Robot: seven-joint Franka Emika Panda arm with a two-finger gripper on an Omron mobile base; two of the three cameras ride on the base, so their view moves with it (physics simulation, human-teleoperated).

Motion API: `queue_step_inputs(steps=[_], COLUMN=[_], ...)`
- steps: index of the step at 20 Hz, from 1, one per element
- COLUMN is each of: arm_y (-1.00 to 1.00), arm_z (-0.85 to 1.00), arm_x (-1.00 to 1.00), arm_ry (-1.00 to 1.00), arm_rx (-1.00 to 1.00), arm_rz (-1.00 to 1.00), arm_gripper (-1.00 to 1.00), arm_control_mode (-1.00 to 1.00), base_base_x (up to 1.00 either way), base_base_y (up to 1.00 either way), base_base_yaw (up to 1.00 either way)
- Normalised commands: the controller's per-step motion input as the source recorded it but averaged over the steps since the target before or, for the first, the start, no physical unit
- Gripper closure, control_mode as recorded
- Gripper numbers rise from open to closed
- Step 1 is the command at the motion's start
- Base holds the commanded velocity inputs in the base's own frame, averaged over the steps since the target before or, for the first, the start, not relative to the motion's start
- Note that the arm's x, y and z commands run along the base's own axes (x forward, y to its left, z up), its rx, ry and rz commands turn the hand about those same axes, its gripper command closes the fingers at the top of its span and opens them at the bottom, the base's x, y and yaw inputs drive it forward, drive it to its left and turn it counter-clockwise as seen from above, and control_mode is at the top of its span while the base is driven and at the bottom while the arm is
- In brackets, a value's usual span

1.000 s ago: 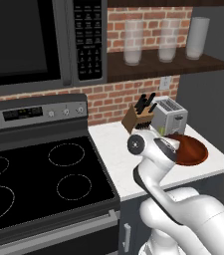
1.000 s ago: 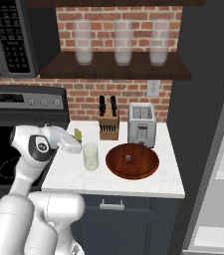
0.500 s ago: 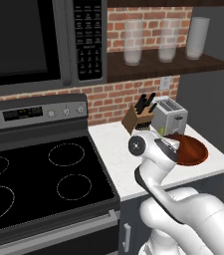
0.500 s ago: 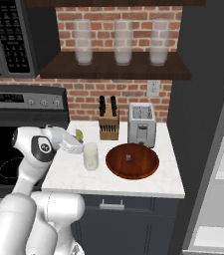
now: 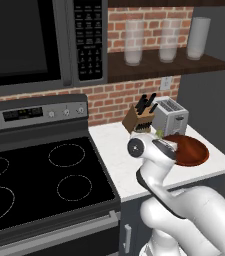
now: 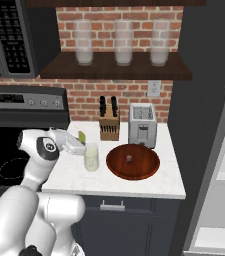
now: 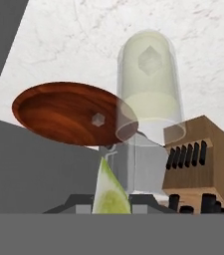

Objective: Grab a lemon wedge from the fridge and one ice cube from the ice bowl, and put them in the glass of lemonade.

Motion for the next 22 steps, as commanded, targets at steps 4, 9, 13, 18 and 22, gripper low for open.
queue_step_inputs(steps=[4, 9, 13, 18, 22], arm_y=[0.00, 0.00, 0.00, 0.00, 0.00], arm_z=[-0.21, -0.22, -0.27, -0.26, -0.22], arm_x=[0.15, 0.08, 0.06, 0.07, 0.06], arm_ry=[0.00, 0.00, 0.00, 0.00, -0.01], arm_rx=[-0.01, -0.01, -0.01, -0.01, -0.01], arm_rz=[0.00, 0.00, 0.00, 0.00, 0.00], arm_gripper=[1.00, 1.00, 1.00, 1.00, 1.00], arm_control_mode=[-1.00, -1.00, -1.00, -1.00, -1.00], base_base_x=[0.00, 0.00, 0.00, 0.00, 0.00], base_base_y=[0.00, 0.00, 0.00, 0.00, 0.00], base_base_yaw=[0.00, 0.00, 0.00, 0.00, 0.00])
